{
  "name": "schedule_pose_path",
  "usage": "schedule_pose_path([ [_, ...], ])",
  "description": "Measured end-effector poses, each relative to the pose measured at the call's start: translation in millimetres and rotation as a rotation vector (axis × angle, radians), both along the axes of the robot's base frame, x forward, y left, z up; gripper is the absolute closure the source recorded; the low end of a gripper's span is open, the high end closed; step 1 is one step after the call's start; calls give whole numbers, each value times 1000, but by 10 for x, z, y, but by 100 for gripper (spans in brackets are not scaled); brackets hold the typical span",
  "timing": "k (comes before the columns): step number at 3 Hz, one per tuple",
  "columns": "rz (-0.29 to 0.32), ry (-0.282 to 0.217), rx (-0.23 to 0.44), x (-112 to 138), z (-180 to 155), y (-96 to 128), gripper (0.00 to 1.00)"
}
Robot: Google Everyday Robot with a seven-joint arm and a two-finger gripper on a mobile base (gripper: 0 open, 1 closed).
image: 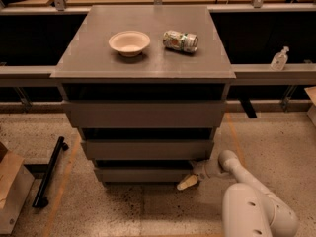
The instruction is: Open bottom drawer
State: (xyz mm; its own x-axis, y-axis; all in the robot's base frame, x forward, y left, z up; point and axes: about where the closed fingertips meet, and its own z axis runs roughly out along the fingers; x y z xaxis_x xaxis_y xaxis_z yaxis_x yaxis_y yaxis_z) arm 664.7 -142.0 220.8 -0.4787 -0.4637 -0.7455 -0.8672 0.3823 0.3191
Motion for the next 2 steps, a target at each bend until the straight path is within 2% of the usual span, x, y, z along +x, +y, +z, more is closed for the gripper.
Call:
schedule_pose_path([
  [1, -6, 45, -6, -89, -155, 34, 13],
  [2, -6, 45, -6, -89, -80, 33, 37],
])
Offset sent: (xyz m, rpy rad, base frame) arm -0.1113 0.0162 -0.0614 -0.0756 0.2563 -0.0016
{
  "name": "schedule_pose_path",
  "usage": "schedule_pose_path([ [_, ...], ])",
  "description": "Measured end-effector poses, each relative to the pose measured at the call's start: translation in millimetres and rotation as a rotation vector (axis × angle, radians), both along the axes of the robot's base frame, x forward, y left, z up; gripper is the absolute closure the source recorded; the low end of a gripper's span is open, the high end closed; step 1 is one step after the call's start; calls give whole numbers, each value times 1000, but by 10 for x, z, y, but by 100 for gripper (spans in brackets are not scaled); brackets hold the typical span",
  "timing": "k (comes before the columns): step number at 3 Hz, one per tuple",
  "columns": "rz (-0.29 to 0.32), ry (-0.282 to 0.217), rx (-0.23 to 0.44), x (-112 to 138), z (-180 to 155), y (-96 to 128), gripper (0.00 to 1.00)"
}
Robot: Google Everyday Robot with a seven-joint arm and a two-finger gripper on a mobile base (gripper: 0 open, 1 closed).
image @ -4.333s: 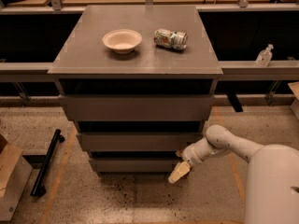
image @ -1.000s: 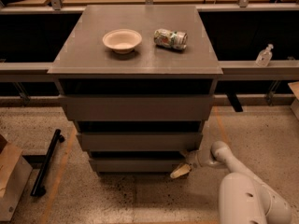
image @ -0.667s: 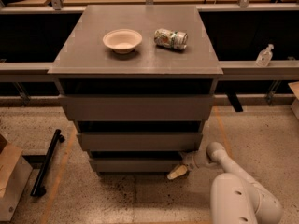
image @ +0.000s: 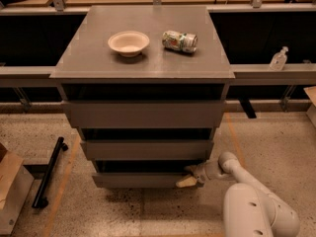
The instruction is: Open bottom drawer
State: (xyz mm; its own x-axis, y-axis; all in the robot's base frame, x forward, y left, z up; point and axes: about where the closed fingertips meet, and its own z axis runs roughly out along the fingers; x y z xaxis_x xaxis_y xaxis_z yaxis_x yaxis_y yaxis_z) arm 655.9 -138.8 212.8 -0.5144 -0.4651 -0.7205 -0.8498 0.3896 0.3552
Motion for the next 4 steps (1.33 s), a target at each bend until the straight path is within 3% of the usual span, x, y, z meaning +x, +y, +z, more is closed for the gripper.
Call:
schedule_pose_path([
  [1, 0, 0, 0, -1, 13, 0, 61],
  [2, -5, 51, -1, -236, -63, 9, 84],
  [3, -80, 77, -31, -389, 253, -228, 86],
  [4, -45, 77, -38, -446, 525, -141, 63],
])
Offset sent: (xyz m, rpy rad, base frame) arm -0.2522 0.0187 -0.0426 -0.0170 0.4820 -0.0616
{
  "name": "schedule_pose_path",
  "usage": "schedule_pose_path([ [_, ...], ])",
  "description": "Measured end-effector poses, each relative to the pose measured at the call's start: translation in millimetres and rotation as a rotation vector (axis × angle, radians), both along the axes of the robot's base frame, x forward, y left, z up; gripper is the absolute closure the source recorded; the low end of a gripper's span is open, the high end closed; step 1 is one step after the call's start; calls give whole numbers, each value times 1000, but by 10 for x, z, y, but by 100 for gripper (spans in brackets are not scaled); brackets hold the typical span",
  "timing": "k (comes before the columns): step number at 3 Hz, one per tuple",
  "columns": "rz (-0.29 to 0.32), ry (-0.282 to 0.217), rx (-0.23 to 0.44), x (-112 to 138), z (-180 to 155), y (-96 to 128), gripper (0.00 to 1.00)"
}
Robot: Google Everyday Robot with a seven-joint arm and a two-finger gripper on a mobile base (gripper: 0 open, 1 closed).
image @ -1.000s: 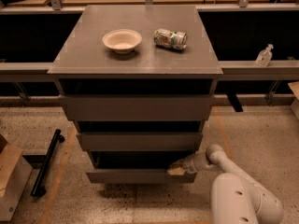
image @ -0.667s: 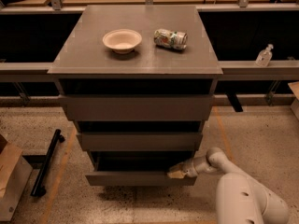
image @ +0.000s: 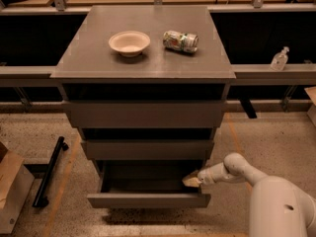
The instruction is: Open bottom drawer
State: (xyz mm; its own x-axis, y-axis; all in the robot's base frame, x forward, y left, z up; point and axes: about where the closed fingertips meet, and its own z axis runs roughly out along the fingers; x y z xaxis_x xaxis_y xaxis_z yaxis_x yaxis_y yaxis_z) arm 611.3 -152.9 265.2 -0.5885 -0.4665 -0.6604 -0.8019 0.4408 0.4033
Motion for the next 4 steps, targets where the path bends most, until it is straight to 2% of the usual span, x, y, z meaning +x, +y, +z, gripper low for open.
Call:
schedule_pose_path([
  [1, 15, 78, -16, -123, -362, 28, 40],
  [2, 3, 161, -20, -240, -780, 24, 16],
  [3, -5, 205, -21, -322, -995, 21, 0],
  [4, -6, 206, -21, -323, -984, 20, 0],
])
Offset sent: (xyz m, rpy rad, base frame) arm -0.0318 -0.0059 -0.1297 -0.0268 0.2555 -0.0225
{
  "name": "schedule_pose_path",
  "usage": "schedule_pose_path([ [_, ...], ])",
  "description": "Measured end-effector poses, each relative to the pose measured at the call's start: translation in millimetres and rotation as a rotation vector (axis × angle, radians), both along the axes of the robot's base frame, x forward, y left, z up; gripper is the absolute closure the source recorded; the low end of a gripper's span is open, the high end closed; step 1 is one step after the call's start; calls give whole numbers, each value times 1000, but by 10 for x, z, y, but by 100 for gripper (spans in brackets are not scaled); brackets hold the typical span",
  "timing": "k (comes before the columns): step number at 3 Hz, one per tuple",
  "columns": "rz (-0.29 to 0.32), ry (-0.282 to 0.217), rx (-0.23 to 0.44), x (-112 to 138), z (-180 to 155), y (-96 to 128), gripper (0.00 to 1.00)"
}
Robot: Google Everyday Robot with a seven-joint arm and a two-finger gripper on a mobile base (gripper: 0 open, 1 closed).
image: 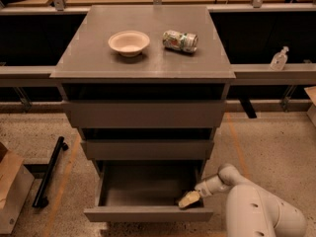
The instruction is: Open bottom drawer
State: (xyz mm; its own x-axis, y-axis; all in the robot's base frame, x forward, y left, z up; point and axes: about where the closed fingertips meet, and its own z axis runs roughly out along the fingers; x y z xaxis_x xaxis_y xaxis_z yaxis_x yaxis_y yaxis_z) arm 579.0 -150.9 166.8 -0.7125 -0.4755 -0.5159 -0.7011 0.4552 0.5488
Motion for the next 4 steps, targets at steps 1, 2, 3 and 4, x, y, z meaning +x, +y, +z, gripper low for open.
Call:
schedule_pose_path([
  [1, -20, 46, -30, -206, -24, -69, 0],
  [2, -17, -11, -64, -268, 243, -48, 0],
  [3, 34, -128, -78, -170, 590, 92, 0],
  [4, 47, -147, -79, -152, 658, 132, 0],
])
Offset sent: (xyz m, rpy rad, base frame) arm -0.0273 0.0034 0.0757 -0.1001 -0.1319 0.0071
